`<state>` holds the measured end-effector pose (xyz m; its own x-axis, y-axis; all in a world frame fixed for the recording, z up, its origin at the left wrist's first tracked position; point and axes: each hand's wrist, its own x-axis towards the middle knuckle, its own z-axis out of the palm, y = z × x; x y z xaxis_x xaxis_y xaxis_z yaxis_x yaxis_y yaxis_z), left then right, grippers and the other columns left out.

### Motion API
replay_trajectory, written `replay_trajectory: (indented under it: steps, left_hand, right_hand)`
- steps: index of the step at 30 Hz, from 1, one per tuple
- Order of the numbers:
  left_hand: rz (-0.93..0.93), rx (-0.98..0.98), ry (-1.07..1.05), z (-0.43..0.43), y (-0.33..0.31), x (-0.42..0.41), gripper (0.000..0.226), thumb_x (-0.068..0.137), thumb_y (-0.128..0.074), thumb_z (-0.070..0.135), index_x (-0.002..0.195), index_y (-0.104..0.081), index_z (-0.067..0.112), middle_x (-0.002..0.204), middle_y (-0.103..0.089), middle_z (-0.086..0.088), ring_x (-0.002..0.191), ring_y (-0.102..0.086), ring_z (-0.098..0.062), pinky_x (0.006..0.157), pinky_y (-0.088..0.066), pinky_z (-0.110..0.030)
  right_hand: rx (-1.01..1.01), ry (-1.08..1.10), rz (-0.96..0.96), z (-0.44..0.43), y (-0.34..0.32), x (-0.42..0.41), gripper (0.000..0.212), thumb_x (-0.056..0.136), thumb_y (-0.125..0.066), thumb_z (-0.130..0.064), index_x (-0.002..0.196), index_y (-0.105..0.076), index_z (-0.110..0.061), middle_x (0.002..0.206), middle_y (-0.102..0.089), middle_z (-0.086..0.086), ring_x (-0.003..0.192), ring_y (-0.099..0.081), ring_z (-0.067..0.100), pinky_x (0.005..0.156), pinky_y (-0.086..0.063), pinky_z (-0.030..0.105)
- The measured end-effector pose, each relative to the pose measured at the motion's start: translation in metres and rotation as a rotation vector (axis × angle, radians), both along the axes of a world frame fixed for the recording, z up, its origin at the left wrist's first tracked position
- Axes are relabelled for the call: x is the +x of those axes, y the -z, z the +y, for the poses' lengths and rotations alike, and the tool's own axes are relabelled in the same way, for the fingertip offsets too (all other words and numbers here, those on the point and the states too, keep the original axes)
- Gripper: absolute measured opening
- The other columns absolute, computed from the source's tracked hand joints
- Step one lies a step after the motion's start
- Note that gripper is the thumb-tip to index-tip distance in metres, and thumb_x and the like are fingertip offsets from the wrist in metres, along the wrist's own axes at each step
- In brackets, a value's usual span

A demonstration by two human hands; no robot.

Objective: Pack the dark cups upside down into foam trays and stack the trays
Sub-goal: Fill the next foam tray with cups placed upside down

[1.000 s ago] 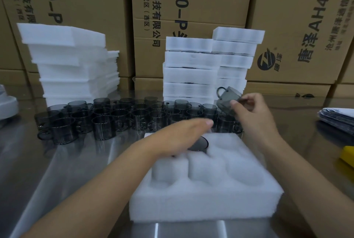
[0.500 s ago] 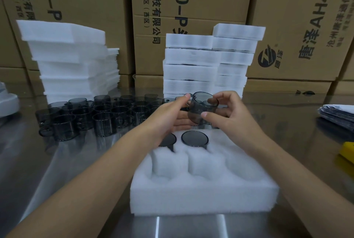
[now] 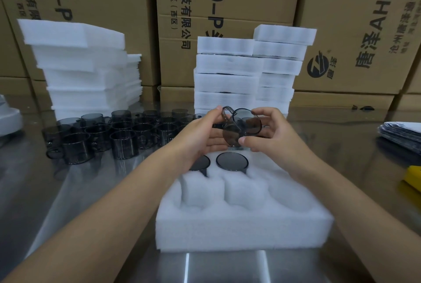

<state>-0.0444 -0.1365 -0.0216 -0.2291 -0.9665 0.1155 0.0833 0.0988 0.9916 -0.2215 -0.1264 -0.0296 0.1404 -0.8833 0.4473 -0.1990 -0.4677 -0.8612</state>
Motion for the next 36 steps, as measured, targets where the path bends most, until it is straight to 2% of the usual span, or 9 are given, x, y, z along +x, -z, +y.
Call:
replay_trajectory:
  steps: [4, 7, 10, 16, 19, 26, 29, 32, 36]
  left_hand:
    - [0.0, -0.003, 0.003, 0.0, 0.0, 0.0, 0.035, 0.097, -0.042, 0.049, 0.114, -0.061, 0.025, 0.101, -0.073, -0.015, 0.092, -0.071, -0.023, 0.087, -0.055, -0.031]
    - [-0.005, -0.014, 0.004, 0.001, -0.001, 0.0, 0.034, 0.097, -0.041, 0.051, 0.113, -0.061, 0.028, 0.102, -0.073, -0.012, 0.091, -0.072, -0.02, 0.08, -0.057, -0.026]
    - [-0.003, -0.02, 0.007, 0.002, -0.001, 0.001, 0.03, 0.096, -0.043, 0.051, 0.102, -0.064, 0.031, 0.102, -0.074, -0.009, 0.092, -0.072, -0.018, 0.084, -0.056, -0.029]
    - [-0.048, -0.103, -0.015, 0.003, 0.002, 0.0, 0.025, 0.096, -0.048, 0.045, 0.104, -0.069, 0.032, 0.097, -0.075, 0.003, 0.093, -0.07, -0.011, 0.084, -0.055, -0.031]
    - [-0.075, -0.12, -0.015, 0.005, 0.001, -0.001, 0.022, 0.095, -0.051, 0.042, 0.101, -0.068, 0.031, 0.096, -0.075, 0.008, 0.094, -0.07, -0.008, 0.085, -0.056, -0.03]
    - [-0.103, -0.111, -0.008, 0.01, -0.001, -0.003, 0.024, 0.101, -0.043, 0.031, 0.105, -0.066, 0.024, 0.113, -0.069, 0.001, 0.099, -0.067, -0.009, 0.079, -0.057, -0.024]
    - [-0.098, -0.122, -0.015, 0.011, -0.001, -0.003, 0.027, 0.103, -0.039, 0.022, 0.103, -0.066, 0.025, 0.111, -0.07, 0.001, 0.093, -0.068, -0.007, 0.079, -0.057, -0.024]
    - [-0.114, -0.117, -0.027, 0.011, -0.001, -0.003, 0.032, 0.104, -0.036, 0.017, 0.125, -0.059, 0.015, 0.122, -0.065, -0.006, 0.105, -0.064, -0.017, 0.083, -0.055, -0.027]
    - [-0.115, -0.1, -0.041, 0.012, -0.001, -0.003, 0.034, 0.104, -0.035, 0.014, 0.132, -0.054, 0.012, 0.125, -0.063, -0.012, 0.112, -0.061, -0.027, 0.084, -0.054, -0.03]
  right_hand:
    - [-0.024, -0.013, 0.058, 0.0, 0.002, 0.0, 0.059, 0.068, -0.083, -0.007, 0.104, -0.045, -0.035, 0.112, -0.06, -0.007, 0.086, -0.063, -0.006, 0.074, -0.047, 0.014]
    - [-0.042, -0.008, 0.11, -0.001, 0.002, -0.001, 0.061, 0.07, -0.082, -0.005, 0.103, -0.042, -0.037, 0.112, -0.058, -0.008, 0.092, -0.062, -0.001, 0.083, -0.048, 0.021]
    - [-0.053, -0.011, 0.15, 0.0, 0.002, -0.001, 0.062, 0.072, -0.077, 0.002, 0.102, -0.04, -0.038, 0.107, -0.055, -0.013, 0.089, -0.061, -0.004, 0.087, -0.05, 0.028]
    - [-0.259, 0.121, 0.367, 0.006, 0.003, 0.001, 0.063, 0.076, -0.068, 0.002, 0.104, -0.036, -0.044, 0.119, -0.05, -0.003, 0.101, -0.055, 0.009, 0.088, -0.048, 0.025]
    - [-0.346, 0.174, 0.455, 0.008, 0.003, 0.0, 0.065, 0.077, -0.065, 0.005, 0.112, -0.035, -0.041, 0.119, -0.041, -0.008, 0.101, -0.048, 0.004, 0.087, -0.046, 0.024]
    - [-0.392, 0.201, 0.507, 0.009, 0.001, -0.001, 0.062, 0.074, -0.058, 0.012, 0.12, -0.047, -0.028, 0.118, -0.04, -0.007, 0.112, -0.044, 0.013, 0.094, -0.041, 0.026]
    - [-0.424, 0.229, 0.57, 0.009, 0.001, 0.0, 0.065, 0.071, -0.053, 0.015, 0.123, -0.051, -0.024, 0.124, -0.046, -0.001, 0.117, -0.04, 0.016, 0.096, -0.03, 0.013]
    - [-0.485, 0.245, 0.6, 0.01, 0.0, 0.001, 0.068, 0.069, -0.051, 0.018, 0.124, -0.053, -0.023, 0.124, -0.05, -0.003, 0.115, -0.041, 0.019, 0.094, -0.022, 0.003]
    - [-0.431, 0.223, 0.513, 0.011, 0.001, 0.002, 0.068, 0.075, -0.055, 0.01, 0.132, -0.046, -0.027, 0.12, -0.045, -0.016, 0.112, -0.035, 0.007, 0.098, -0.039, 0.027]
